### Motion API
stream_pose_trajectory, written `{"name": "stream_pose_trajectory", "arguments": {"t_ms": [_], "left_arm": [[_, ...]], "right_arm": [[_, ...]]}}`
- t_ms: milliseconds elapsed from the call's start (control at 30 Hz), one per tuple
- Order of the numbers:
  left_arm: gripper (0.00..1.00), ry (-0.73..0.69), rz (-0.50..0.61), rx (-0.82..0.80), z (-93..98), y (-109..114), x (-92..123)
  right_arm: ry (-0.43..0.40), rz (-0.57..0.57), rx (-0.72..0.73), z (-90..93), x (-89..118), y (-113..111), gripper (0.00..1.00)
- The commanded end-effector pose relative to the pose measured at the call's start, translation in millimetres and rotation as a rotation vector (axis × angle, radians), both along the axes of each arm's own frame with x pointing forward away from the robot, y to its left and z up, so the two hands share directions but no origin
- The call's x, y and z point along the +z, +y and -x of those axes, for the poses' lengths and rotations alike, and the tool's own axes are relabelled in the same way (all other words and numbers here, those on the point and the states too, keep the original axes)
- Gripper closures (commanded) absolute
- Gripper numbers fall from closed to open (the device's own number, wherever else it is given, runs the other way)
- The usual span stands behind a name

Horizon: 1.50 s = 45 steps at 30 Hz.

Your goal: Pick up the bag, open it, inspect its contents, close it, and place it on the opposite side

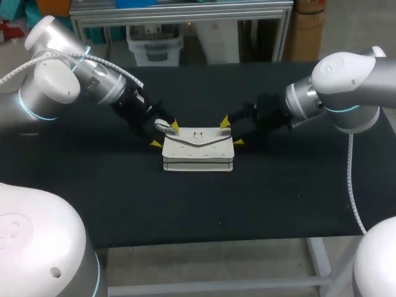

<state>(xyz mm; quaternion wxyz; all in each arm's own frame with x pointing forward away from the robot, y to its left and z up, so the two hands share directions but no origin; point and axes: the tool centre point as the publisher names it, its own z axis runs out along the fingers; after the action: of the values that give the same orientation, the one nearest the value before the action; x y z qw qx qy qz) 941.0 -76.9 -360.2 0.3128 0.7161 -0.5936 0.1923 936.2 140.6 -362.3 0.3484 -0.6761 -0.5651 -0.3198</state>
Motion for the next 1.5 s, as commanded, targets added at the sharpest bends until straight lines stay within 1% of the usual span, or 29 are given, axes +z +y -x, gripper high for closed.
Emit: {"name": "stream_pose_trajectory", "arguments": {"t_ms": [33,200,367,433,467,500,533,567,633,767,867,1033,1067,1133,1167,1267,1367,1500], "left_arm": [[0.0,-0.035,-0.012,0.026,12.0,4.6,9.2],[0.0,-0.066,-0.031,0.028,18.7,8.9,17.1],[0.0,-0.084,-0.079,0.022,20.7,13.4,23.3],[0.0,-0.082,-0.095,0.032,20.6,15.4,24.6],[0.0,-0.081,-0.102,0.032,20.6,16.8,25.1],[0.0,-0.08,-0.108,0.041,20.7,18.4,25.4],[0.0,-0.078,-0.11,0.042,20.7,20.2,25.6],[0.0,-0.076,-0.115,0.046,21.0,22.2,25.5],[0.0,-0.073,-0.122,0.057,21.2,26.4,24.7],[0.0,-0.066,-0.129,0.063,20.8,34.9,23.9],[0.0,-0.058,-0.14,0.067,20.1,39.8,23.3],[0.0,-0.049,-0.143,0.069,19.9,45.3,22.6],[0.0,-0.049,-0.143,0.069,20.0,45.7,22.5],[0.0,-0.047,-0.143,0.069,19.9,46.3,22.0],[0.0,-0.046,-0.144,0.069,19.7,46.4,21.6],[0.0,-0.042,-0.144,0.066,18.4,45.9,19.9],[0.0,-0.038,-0.142,0.063,17.1,45.3,18.4],[0.0,-0.036,-0.139,0.061,16.0,47.0,17.8]], "right_arm": [[-0.011,-0.004,0.001,10.4,6.7,-5.5,0.0],[-0.029,-0.008,0.018,19.7,12.2,-4.3,0.0],[-0.049,0.007,0.035,26.5,15.7,-1.3,0.01],[-0.052,0.009,0.036,27.2,15.9,-0.9,0.22],[-0.052,0.01,0.036,27.7,15.8,-0.6,0.37],[-0.052,0.012,0.036,28.4,15.2,-0.2,0.42],[-0.051,0.019,0.035,29.4,14.5,0.1,0.44],[-0.05,0.025,0.034,30.7,13.4,0.4,0.44],[-0.048,0.027,0.032,33.2,10.6,0.0,0.51],[-0.039,0.028,0.033,35.8,5.3,0.1,0.54],[-0.035,0.028,0.033,37.8,1.8,0.2,0.55],[-0.028,0.036,0.027,43.0,-3.2,-2.1,0.52],[-0.027,0.035,0.023,43.9,-3.5,-4.0,0.51],[-0.032,0.031,0.01,45.9,-1.3,-8.0,0.44],[-0.038,0.03,0.005,46.9,1.0,-9.7,0.44],[-0.057,0.033,0.0,48.7,8.7,-12.6,0.49],[-0.065,0.034,-0.001,49.4,11.0,-13.2,0.52],[-0.047,0.042,0.014,47.0,0.5,-5.2,0.55]]}}
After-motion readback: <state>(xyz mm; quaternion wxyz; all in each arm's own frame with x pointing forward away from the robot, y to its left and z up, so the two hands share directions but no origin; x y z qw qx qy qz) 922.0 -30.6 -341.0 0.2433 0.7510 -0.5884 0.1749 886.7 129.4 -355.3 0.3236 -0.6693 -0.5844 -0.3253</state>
